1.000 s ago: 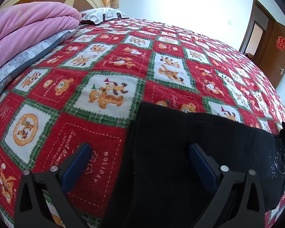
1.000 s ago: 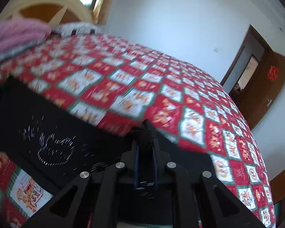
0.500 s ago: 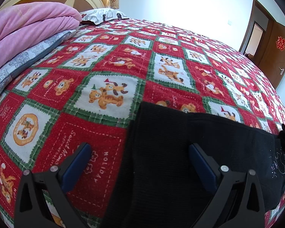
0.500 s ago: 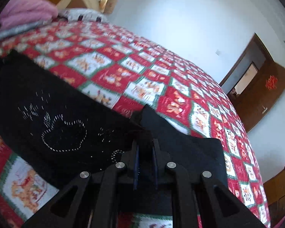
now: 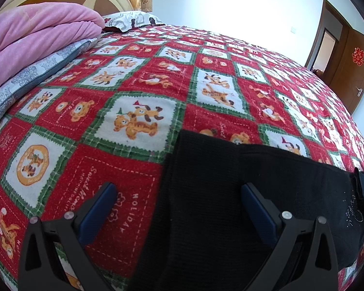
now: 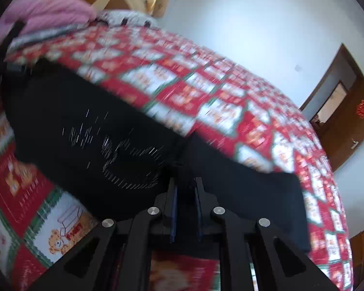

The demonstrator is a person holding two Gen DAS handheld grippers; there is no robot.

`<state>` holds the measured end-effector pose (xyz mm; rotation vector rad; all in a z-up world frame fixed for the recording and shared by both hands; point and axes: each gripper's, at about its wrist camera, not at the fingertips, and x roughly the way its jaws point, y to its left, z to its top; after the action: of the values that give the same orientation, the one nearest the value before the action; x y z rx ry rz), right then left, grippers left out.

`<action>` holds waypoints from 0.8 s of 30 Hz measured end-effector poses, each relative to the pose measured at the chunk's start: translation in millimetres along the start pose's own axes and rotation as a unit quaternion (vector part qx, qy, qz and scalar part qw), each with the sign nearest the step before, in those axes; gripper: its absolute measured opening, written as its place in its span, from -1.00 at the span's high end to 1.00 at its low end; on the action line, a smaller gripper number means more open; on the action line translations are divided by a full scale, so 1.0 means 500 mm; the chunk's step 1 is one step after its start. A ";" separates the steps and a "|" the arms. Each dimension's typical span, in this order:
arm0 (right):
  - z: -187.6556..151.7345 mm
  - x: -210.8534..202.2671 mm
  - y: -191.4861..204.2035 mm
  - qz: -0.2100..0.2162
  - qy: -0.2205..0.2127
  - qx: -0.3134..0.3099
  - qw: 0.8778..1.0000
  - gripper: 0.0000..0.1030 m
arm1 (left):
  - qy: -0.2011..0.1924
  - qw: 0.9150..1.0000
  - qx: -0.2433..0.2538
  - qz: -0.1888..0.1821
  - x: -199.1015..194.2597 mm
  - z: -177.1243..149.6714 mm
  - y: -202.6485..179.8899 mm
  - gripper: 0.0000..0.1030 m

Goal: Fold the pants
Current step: 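Fold the pants edge with the right tool toward the left tool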

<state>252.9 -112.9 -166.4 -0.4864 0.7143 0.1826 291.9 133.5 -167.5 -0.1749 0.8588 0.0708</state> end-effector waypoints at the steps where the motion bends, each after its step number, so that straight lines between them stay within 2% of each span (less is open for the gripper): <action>1: -0.007 0.014 0.015 0.002 0.015 -0.014 1.000 0.70 | 0.000 1.000 0.000 0.000 0.000 0.002 -0.001 -1.00; 3: -0.012 0.010 0.032 -0.015 0.012 -0.036 0.999 0.68 | 0.000 1.000 0.000 0.000 0.000 0.001 -0.001 -1.00; 4: -0.010 0.004 0.030 -0.010 0.017 -0.037 0.999 0.63 | 0.000 1.000 0.000 0.000 0.000 0.001 -0.001 -1.00; 6: -0.003 -0.011 0.019 0.013 0.019 -0.031 0.999 0.36 | 0.000 1.000 0.000 0.000 0.000 0.001 -0.001 -1.00; 7: 0.002 -0.025 0.008 0.030 0.014 -0.024 0.999 0.15 | -0.001 1.000 0.000 0.000 0.000 0.001 -0.001 -1.00; 8: 0.008 -0.039 -0.005 0.041 0.006 -0.013 0.999 0.06 | -0.001 1.000 0.000 0.000 0.000 0.001 -0.001 -1.00; 12: 0.039 -0.060 -0.085 0.047 -0.016 0.058 0.997 0.06 | -0.001 1.000 0.000 0.000 0.000 0.000 -0.001 -1.00; 16: 0.078 -0.003 -0.142 0.040 0.011 0.134 0.990 0.06 | -0.002 1.000 0.000 0.000 -0.001 0.000 -0.001 -1.00; 19: 0.094 0.045 -0.111 0.058 0.055 0.129 0.988 0.06 | -0.002 1.000 -0.001 -0.002 -0.001 -0.001 0.001 -1.00; 21: 0.095 0.080 -0.069 0.034 0.084 0.091 0.992 0.06 | -0.002 1.000 -0.001 -0.002 -0.001 -0.002 0.001 -1.00; 22: 0.088 0.098 -0.056 0.013 0.099 0.077 0.992 0.22 | -0.003 1.000 -0.002 -0.003 -0.001 -0.001 0.000 -1.00; 23: 0.080 0.109 -0.055 0.023 0.101 0.090 0.991 0.64 | -0.003 1.000 -0.002 -0.003 -0.001 0.001 -0.001 -1.00; 24: 0.075 0.112 -0.058 0.035 0.104 0.100 0.989 0.67 | -0.003 1.000 -0.001 -0.002 -0.001 0.001 -0.002 -1.00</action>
<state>325.9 -120.0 -168.7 -0.2914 0.9449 0.1242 292.3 132.8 -166.7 -0.1790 0.8526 0.0685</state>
